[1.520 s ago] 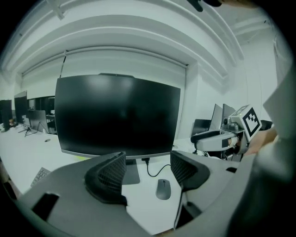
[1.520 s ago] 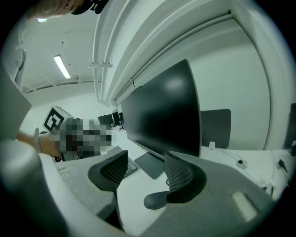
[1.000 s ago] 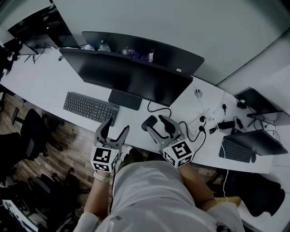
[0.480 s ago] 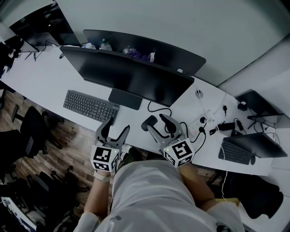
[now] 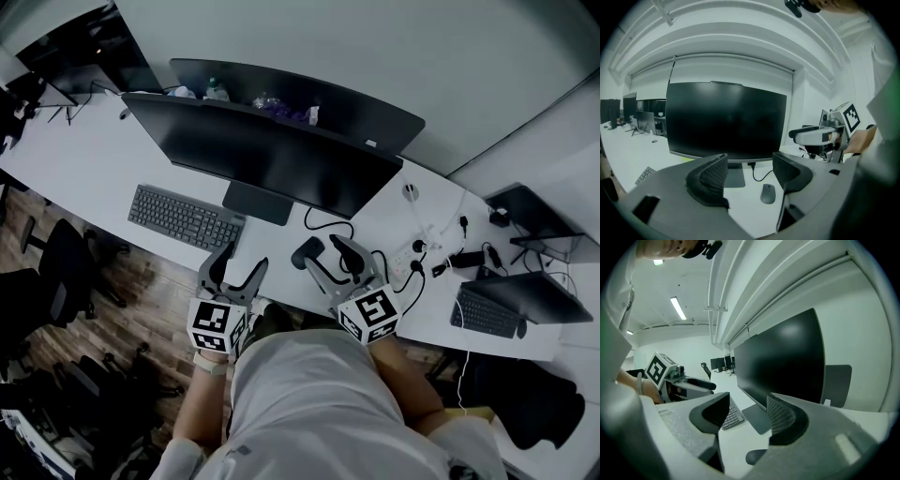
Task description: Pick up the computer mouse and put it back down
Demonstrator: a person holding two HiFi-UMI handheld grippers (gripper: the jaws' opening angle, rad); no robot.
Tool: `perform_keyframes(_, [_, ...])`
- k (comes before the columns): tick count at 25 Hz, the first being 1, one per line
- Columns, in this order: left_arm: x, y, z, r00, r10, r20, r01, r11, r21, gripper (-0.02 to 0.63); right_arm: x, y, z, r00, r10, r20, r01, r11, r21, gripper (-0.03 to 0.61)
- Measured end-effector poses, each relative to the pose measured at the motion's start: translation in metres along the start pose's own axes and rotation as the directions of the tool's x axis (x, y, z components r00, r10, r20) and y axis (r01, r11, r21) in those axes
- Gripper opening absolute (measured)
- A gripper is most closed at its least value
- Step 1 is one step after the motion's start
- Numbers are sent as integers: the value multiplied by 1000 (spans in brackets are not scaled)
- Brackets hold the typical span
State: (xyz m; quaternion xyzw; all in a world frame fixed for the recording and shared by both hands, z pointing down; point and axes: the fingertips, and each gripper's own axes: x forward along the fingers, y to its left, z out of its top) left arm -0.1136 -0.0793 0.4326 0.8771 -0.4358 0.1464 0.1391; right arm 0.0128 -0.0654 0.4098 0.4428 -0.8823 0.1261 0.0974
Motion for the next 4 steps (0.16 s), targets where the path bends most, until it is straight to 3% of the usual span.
perform_keyframes(4, [-2,4,-3,1000,-4,-3,4,1000,0,296,3,4,-2,1000,-3,-4,3,1000,-4,247])
